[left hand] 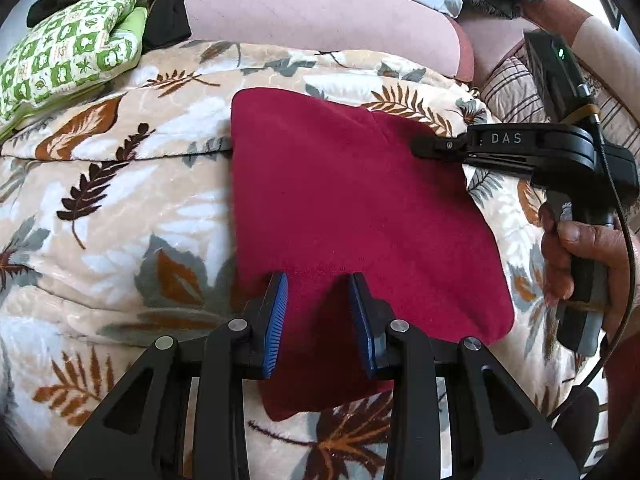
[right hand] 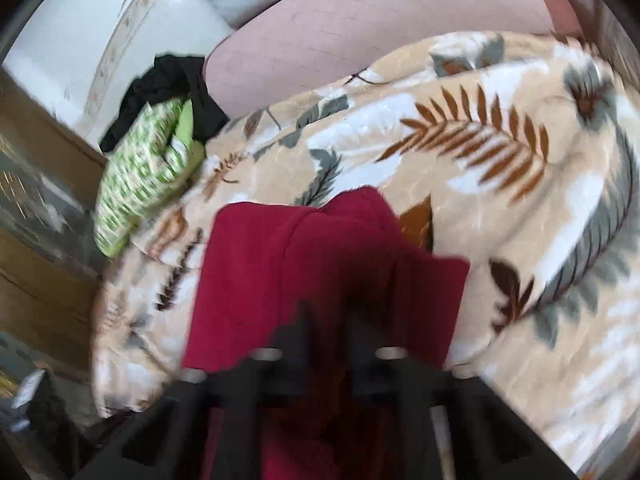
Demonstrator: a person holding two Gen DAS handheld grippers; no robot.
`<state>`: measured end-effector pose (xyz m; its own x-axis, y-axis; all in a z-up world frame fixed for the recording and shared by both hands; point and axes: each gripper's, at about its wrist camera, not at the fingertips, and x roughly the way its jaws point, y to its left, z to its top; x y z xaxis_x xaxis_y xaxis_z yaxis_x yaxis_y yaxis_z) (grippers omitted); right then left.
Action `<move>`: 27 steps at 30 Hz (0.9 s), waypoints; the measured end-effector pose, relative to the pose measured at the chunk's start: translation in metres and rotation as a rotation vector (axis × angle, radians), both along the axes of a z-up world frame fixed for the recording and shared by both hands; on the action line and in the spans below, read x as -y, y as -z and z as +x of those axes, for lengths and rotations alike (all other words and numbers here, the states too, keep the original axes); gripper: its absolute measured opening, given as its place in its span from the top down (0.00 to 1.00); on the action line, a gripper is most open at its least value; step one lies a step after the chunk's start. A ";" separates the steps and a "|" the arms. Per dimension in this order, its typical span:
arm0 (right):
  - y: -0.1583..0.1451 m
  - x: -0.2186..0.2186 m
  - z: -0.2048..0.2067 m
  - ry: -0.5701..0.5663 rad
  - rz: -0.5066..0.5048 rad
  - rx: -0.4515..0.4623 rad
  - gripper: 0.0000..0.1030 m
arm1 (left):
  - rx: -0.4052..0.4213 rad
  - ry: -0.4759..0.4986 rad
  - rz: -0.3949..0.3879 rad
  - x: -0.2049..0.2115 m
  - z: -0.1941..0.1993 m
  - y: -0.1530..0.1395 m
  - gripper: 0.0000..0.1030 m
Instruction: Fold small clothes
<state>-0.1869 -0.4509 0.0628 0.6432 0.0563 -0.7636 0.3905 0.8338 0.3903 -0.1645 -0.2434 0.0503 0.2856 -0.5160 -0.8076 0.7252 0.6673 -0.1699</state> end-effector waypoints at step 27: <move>0.012 -0.047 -0.041 -0.056 -0.132 -0.036 0.83 | -0.028 -0.011 -0.016 -0.007 -0.002 -0.006 0.69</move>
<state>-0.2280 -0.4037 0.0511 0.6143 -0.0112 -0.7890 0.3535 0.8979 0.2625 -0.1664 -0.2365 0.0566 0.2685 -0.5258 -0.8071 0.7127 0.6721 -0.2007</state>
